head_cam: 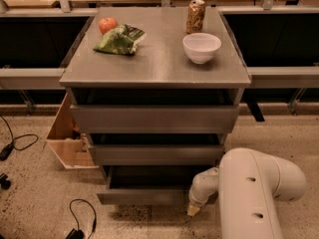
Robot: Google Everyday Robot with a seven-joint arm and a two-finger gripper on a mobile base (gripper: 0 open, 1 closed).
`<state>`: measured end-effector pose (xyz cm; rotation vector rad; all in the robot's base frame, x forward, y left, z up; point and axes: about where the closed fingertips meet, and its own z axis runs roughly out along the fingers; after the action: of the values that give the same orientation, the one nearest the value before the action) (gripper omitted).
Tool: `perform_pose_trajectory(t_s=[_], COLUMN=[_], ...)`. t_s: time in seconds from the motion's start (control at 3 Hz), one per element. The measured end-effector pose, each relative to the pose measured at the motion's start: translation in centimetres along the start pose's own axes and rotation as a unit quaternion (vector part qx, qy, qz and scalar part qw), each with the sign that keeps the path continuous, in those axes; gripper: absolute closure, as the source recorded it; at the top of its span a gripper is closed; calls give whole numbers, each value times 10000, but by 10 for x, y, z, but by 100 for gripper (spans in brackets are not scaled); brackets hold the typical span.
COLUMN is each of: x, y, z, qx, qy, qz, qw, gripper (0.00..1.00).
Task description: Open bottom drawer
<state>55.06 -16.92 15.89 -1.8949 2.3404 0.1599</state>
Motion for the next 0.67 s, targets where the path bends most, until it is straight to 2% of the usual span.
perform_pose_trajectory(t_s=[0.33,0.67], x=[-1,15], y=[0,32], z=[-3,-10], qx=[0,-198], qy=[0,72], qz=[0,72], qw=[10000,9998], gripper=[65,89])
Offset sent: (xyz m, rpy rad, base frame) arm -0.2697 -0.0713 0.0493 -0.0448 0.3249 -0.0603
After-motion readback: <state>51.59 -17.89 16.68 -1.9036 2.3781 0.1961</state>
